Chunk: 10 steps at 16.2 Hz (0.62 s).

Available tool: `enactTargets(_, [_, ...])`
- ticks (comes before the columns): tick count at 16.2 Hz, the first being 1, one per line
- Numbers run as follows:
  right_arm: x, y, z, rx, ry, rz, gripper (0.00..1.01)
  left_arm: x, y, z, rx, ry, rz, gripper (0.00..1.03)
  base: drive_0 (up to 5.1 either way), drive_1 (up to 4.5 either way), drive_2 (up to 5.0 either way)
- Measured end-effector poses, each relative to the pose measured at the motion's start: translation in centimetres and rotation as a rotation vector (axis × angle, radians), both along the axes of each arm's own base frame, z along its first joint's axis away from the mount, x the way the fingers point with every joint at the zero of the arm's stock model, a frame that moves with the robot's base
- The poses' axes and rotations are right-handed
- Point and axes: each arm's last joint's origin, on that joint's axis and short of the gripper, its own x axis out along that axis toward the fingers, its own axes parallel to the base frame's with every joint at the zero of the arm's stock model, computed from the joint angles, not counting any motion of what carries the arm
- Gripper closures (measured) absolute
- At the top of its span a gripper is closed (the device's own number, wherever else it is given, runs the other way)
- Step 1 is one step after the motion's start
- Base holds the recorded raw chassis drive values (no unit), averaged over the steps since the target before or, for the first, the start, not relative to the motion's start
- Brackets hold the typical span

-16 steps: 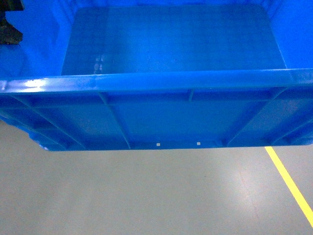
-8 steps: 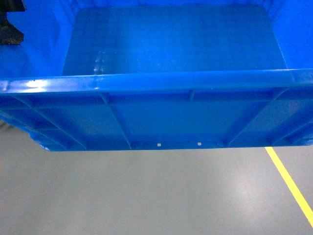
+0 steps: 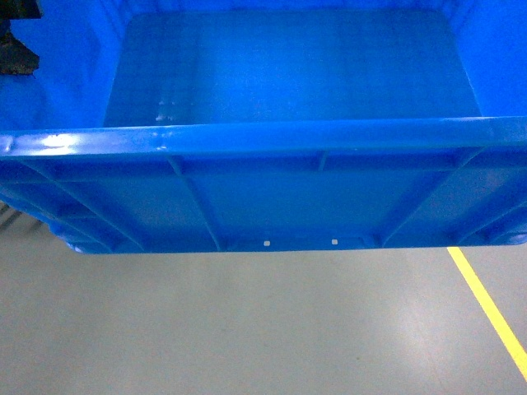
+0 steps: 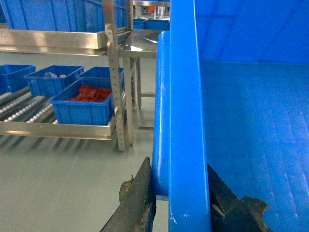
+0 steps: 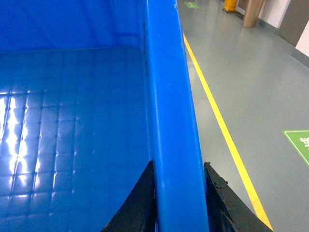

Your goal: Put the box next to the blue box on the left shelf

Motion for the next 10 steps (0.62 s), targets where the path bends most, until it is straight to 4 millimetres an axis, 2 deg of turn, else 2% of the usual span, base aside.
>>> enactTargets(10, [0.0,0.0,0.02,0.0,-0.002,0.0,0.81,0.0,0.0,0.01,0.0,-0.001,0.0,0.85,0.0,4.19,-4.3])
